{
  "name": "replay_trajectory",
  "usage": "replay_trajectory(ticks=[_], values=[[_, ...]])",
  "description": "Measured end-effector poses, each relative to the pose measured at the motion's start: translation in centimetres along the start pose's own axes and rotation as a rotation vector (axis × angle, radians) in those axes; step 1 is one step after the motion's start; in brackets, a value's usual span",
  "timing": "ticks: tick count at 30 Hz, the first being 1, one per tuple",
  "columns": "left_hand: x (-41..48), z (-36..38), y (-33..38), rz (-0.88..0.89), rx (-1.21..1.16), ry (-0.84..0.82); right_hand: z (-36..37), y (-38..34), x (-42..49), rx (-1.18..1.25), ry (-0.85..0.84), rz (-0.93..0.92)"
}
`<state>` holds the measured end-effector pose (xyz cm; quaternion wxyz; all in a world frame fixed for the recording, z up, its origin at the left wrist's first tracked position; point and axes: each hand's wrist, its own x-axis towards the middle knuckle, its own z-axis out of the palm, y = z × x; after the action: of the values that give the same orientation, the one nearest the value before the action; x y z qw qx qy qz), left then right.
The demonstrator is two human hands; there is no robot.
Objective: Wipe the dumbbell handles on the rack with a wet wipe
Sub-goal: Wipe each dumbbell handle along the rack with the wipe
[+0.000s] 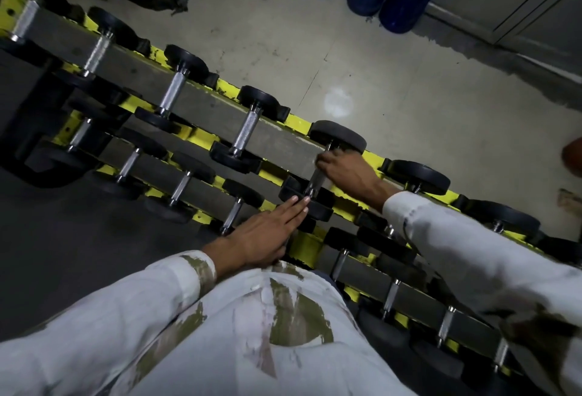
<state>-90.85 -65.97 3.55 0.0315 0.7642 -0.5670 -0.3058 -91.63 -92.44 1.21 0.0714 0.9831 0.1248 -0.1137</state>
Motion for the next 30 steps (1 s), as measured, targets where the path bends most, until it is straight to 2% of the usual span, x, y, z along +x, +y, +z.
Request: replay_trajectory(ticks=[3, 4, 8, 13, 16, 18, 22, 27, 30], values=[[0.0, 0.0, 0.2, -0.015, -0.006, -0.008, -0.6, 0.8, -0.2, 0.052, 0.051, 0.165], [0.0, -0.1, 0.2, -0.014, -0.005, -0.012, -0.6, 0.1, -0.3, 0.066, 0.042, 0.154], [0.0, -0.2, 0.3, -0.012, 0.007, -0.007, -1.6, -1.5, 1.2, 0.007, -0.081, -0.085], [0.2, 0.1, 0.2, -0.003, 0.019, 0.003, -1.8, -1.7, 1.4, -0.121, -0.024, 0.041], [0.2, 0.3, 0.3, -0.002, 0.026, 0.023, -1.1, -3.7, 1.6, -0.074, -0.089, -0.139], [0.2, 0.3, 0.3, 0.003, 0.03, 0.023, -1.6, -3.1, 2.0, -0.109, -0.074, -0.191], [0.2, 0.5, -0.1, 0.013, 0.024, 0.026, -2.2, -1.5, 1.5, -0.114, 0.026, -0.015], [0.2, 0.4, 0.0, 0.016, 0.01, 0.029, -0.6, -2.4, -0.2, 0.063, -0.01, -0.004], [0.2, 0.5, 0.0, 0.02, 0.01, 0.026, -0.6, -1.5, -0.5, 0.134, 0.014, 0.22]])
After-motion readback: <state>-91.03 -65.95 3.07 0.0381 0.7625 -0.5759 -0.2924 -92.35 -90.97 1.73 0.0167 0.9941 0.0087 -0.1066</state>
